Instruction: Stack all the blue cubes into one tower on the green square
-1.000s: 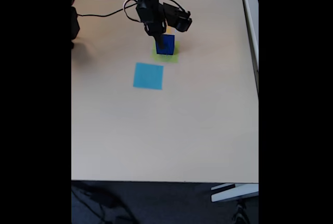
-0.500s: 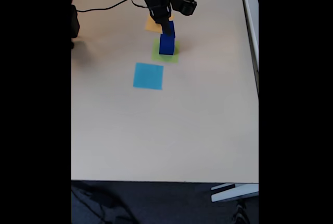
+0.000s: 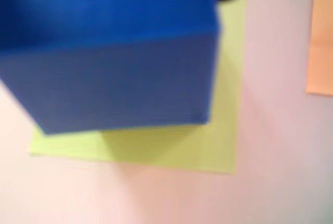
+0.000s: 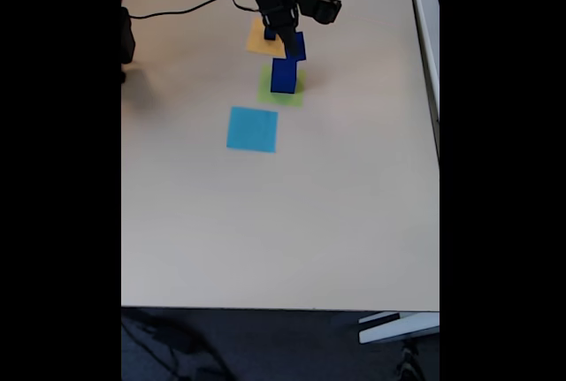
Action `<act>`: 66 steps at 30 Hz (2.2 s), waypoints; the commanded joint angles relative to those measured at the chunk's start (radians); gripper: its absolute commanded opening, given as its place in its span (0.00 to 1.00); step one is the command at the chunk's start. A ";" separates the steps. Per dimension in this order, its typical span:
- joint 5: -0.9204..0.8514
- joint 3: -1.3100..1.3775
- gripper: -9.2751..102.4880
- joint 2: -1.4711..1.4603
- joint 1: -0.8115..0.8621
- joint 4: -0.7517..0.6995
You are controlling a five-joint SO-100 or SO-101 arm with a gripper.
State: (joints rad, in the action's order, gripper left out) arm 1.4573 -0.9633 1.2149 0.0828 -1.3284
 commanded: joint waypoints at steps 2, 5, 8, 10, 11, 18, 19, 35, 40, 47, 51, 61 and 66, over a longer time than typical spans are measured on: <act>0.018 -0.037 0.16 0.023 -0.009 0.057; 0.017 -0.095 0.16 0.037 -0.006 0.095; 0.011 -0.110 0.16 0.040 -0.003 0.098; 0.006 -0.120 0.16 0.048 -0.002 0.098; 0.003 -0.124 0.16 0.049 -0.002 0.100; -0.011 -0.172 0.16 0.074 0.005 0.109; -0.017 -0.173 0.16 0.074 0.008 0.110; -0.002 -0.189 0.16 0.083 0.017 0.104; 0.048 -0.186 0.16 0.083 0.008 0.100; 0.069 -0.187 0.16 0.081 0.006 0.097; 0.067 -0.192 0.16 0.081 0.005 0.086; 0.064 -0.198 0.16 0.081 0.003 0.083; 0.058 -0.198 0.21 0.081 0.005 0.084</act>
State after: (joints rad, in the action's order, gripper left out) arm 1.5171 -1.1674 1.2149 0.0936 -1.2395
